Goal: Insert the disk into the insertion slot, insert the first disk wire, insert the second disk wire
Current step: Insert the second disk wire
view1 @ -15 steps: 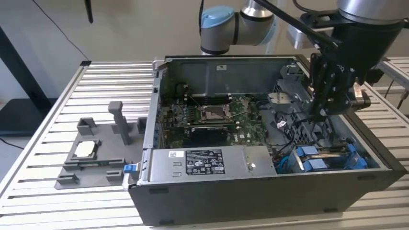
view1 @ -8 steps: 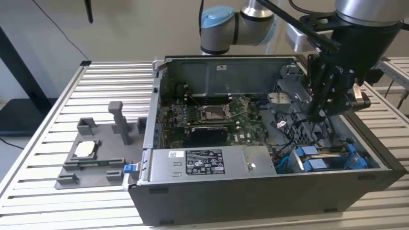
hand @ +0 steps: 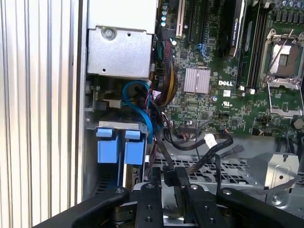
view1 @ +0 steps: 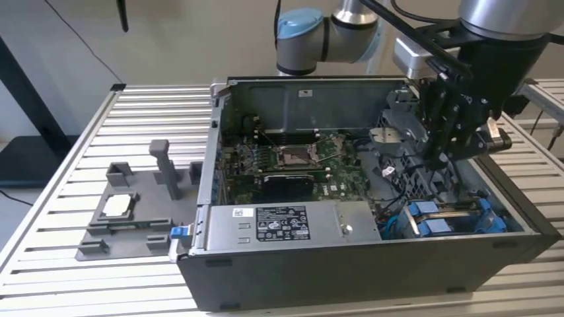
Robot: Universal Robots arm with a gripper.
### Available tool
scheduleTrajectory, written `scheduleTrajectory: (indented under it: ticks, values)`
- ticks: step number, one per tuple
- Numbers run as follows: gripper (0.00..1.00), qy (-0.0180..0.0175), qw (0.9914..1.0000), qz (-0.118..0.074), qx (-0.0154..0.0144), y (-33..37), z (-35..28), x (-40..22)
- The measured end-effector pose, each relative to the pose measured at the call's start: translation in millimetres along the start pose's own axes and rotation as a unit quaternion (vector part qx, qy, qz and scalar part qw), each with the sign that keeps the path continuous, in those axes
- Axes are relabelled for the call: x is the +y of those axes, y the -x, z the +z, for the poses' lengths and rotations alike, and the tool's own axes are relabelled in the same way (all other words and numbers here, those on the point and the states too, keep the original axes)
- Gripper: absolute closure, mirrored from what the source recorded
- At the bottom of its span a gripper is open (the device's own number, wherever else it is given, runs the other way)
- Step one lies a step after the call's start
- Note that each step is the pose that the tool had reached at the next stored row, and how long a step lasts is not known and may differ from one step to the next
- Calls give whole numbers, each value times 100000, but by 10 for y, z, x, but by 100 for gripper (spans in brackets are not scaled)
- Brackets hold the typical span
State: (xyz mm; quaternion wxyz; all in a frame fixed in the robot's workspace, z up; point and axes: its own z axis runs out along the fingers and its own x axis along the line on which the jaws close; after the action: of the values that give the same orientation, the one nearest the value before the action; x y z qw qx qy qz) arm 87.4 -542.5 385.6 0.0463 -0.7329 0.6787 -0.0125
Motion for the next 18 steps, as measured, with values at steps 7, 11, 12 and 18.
scheduleTrajectory:
  ticks: [7, 11, 12, 18]
  values:
    - [73, -516, 99967, -2528, -157, 1, 20, 9]
    - [76, -731, 99954, -2955, -171, 1, 27, 14]
    - [76, -746, 99953, -2961, -172, 1, 28, 14]
    - [83, -757, 99953, -2957, -176, 0, 29, 15]
